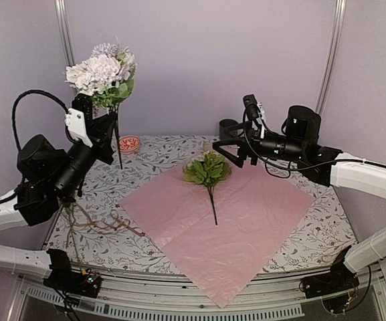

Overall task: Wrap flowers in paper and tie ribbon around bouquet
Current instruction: Pass from the left arm to the right

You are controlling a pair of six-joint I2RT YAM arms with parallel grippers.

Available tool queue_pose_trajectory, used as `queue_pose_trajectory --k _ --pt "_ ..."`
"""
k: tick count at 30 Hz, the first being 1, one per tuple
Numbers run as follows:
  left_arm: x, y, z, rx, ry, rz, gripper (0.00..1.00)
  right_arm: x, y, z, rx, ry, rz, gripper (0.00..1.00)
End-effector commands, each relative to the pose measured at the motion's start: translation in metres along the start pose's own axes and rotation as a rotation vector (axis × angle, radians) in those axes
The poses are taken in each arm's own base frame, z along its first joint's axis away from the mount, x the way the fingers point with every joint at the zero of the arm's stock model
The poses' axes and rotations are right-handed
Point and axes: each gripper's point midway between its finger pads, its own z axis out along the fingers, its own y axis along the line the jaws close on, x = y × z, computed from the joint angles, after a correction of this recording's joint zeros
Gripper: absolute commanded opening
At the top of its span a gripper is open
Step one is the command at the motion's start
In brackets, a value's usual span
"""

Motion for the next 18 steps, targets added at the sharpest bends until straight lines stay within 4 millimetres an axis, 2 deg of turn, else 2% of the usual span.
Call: queue_pose_trajectory --k 1,5,7,9,12,15,16,18 --pt "-0.053 -0.043 0.001 0.139 -0.157 -0.003 0.00 -0.018 0.046 0.011 -0.216 -0.058 -0.113 0.95" --pt "-0.076 -0.092 -0.002 0.389 -0.298 -0.172 0.00 -0.029 0.079 0.030 -0.354 -0.091 -0.149 0.94" --pt "-0.087 -0.108 0.000 0.471 -0.334 -0.249 0.00 -0.030 0.090 0.037 -0.412 -0.088 -0.142 0.92" --pt "-0.096 -0.121 0.000 0.541 -0.372 -0.309 0.00 -0.045 0.099 0.038 -0.446 -0.118 -0.146 0.89" --pt "-0.098 -0.135 0.004 0.593 -0.387 -0.360 0.00 -0.049 0.107 0.037 -0.459 -0.156 -0.163 0.88" --pt "-0.090 -0.143 0.010 0.605 -0.365 -0.388 0.00 -0.050 0.102 0.041 -0.428 -0.161 -0.150 0.84" --pt "-0.088 -0.145 0.010 0.612 -0.365 -0.400 0.00 -0.050 0.098 0.043 -0.404 -0.163 -0.140 0.81" --pt "-0.086 -0.149 0.011 0.628 -0.356 -0.413 0.00 -0.049 0.094 0.044 -0.381 -0.164 -0.134 0.67"
